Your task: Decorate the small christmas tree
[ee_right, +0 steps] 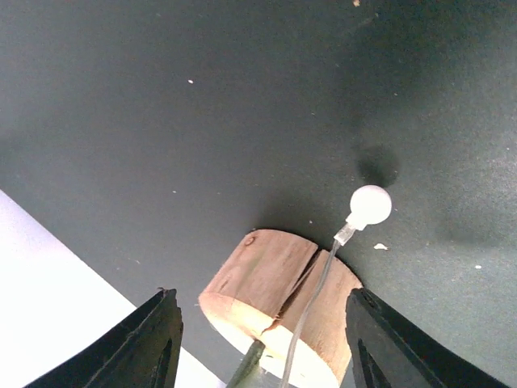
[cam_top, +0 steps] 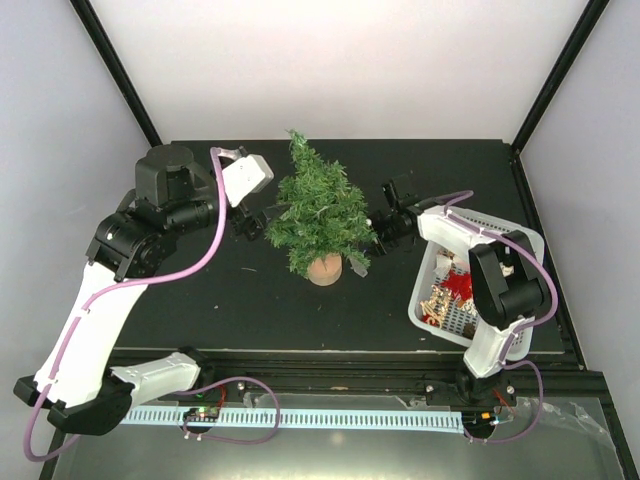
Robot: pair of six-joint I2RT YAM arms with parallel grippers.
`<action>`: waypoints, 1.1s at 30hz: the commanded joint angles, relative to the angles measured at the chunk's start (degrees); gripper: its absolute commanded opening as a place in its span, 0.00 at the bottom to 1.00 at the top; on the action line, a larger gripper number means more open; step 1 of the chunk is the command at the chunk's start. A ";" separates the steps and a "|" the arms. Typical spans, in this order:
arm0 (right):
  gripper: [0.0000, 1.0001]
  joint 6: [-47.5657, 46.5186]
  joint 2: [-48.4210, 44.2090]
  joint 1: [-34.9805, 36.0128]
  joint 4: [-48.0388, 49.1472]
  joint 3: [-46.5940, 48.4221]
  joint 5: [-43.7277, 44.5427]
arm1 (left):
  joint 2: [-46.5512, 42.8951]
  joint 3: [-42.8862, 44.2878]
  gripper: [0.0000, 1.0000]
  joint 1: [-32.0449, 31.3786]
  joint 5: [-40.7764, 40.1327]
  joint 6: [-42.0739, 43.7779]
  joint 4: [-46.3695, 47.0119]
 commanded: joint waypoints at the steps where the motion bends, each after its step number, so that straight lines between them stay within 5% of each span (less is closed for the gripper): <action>1: 0.57 -1.34 -1.94 -0.80 0.83 1.11 2.30 | -1.34 -0.10 0.94 0.37 -0.89 0.67 0.59; 10: 0.67 -9.49 -1.13 -1.58 -6.90 8.23 8.88 | -1.84 0.21 0.94 0.33 -0.66 1.45 -0.65; 20: 0.65 -20.19 -6.22 -5.83 -15.62 11.47 20.73 | -2.65 2.70 0.95 0.33 -2.32 3.68 -4.30; 29: 0.58 -36.82 -17.93 -6.15 -7.59 5.04 19.10 | -2.81 3.10 0.90 0.32 -0.46 4.60 -7.02; 33: 0.60 -39.53 -23.37 -6.17 -6.58 4.35 20.90 | 2.91 10.72 0.86 0.34 -3.86 0.43 -5.11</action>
